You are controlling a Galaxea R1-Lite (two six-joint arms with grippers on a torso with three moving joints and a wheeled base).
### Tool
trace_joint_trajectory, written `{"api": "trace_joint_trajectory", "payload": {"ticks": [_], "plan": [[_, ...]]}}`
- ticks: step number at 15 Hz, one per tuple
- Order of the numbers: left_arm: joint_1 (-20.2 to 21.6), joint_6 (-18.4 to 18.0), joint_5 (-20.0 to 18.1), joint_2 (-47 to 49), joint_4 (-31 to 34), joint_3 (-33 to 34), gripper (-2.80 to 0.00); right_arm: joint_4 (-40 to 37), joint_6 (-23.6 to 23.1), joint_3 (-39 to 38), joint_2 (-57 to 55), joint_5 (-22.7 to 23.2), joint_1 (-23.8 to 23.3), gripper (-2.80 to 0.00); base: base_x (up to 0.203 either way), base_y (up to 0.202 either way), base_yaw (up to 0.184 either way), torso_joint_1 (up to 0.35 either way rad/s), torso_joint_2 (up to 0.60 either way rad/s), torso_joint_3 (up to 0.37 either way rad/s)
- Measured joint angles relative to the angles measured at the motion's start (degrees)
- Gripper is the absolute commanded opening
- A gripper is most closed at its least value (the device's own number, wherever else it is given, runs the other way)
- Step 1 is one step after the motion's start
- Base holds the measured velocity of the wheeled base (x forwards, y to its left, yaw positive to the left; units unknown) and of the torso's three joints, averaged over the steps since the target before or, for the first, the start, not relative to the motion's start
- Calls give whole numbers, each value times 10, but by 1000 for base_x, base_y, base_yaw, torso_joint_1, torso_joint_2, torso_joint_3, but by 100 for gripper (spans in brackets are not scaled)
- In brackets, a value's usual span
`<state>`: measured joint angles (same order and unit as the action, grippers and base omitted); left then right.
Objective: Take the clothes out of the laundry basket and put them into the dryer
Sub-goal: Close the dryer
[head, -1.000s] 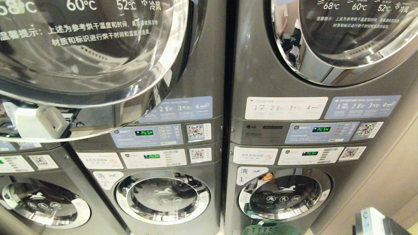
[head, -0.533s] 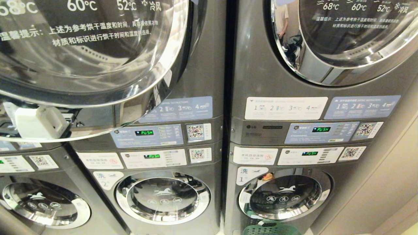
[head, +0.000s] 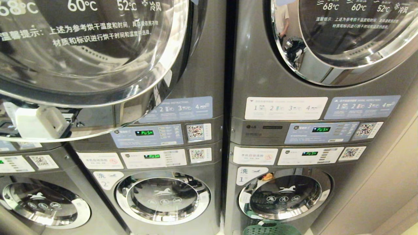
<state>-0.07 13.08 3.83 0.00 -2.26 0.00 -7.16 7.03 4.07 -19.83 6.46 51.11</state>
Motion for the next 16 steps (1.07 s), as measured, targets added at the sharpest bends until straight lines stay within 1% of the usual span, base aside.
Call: {"api": "trace_joint_trajectory", "payload": {"ticks": [3,4,12,13,14,15,16], "plan": [[0,1,0,0,0,0,-280,-12,21,1,2,-44,8,-280,0,0,0,0,0,0],[0,1,0,0,0,0,-280,-13,24,1,-3,-51,9,-280,0,0,0,0,0,0],[0,1,0,0,0,0,-280,-15,24,1,-23,-48,10,-280,0,0,0,0,0,0],[0,1,0,0,0,0,-280,-15,24,1,-19,-46,3,-280,0,0,0,0,0,0],[0,1,0,0,0,0,-280,-14,24,1,-17,-42,-15,-280,0,0,0,0,0,0],[0,1,0,0,0,0,-280,-10,23,1,-18,-32,-45,-280,0,0,0,0,0,0],[0,1,0,0,0,0,-280,-2,22,-1,-23,-20,-86,-280,0,0,0,0,0,0]]}}
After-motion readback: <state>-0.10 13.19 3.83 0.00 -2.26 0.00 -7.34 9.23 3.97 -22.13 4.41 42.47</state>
